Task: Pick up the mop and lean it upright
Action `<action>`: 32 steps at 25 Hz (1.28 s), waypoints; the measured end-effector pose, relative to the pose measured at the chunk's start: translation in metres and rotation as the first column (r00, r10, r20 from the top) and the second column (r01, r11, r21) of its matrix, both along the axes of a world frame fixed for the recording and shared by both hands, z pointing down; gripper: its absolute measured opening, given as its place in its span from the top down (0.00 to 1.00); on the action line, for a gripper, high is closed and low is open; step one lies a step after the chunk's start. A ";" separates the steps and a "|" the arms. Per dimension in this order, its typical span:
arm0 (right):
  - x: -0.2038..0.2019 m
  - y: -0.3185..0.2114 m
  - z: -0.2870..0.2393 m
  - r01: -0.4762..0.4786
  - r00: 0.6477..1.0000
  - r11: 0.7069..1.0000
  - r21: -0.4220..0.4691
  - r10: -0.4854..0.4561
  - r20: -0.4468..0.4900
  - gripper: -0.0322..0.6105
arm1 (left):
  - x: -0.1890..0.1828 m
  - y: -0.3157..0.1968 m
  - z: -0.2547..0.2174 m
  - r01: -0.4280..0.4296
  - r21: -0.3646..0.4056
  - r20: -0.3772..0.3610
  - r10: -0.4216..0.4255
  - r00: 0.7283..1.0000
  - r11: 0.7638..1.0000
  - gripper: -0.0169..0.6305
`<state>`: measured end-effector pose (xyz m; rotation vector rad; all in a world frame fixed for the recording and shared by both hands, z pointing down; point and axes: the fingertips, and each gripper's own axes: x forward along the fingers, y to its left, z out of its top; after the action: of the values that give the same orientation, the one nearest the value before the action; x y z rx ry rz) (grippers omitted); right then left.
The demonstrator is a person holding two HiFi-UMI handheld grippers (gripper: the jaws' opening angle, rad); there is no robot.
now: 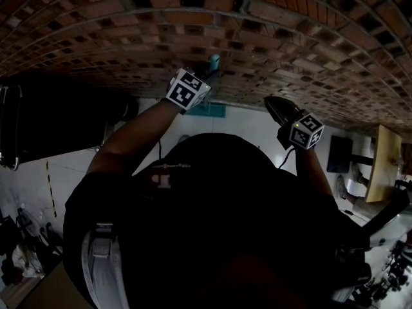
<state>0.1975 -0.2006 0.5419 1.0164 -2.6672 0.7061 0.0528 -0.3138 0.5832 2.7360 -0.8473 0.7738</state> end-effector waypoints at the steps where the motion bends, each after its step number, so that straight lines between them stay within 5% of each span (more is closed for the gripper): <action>1: 0.000 0.000 0.001 -0.001 1.000 1.000 -0.001 0.001 0.000 0.93 | 0.000 -0.001 0.003 0.000 -0.001 0.006 0.000 1.000 1.000 0.83; 32: 0.001 -0.003 0.005 -0.005 1.000 1.000 -0.006 0.005 0.012 0.93 | 0.013 -0.021 0.012 0.054 -0.035 0.042 -0.052 0.998 0.998 0.76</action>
<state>0.1984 -0.2036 0.5468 1.0205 -2.6726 0.7227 0.0662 -0.3351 0.5948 2.6636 -0.9015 0.8294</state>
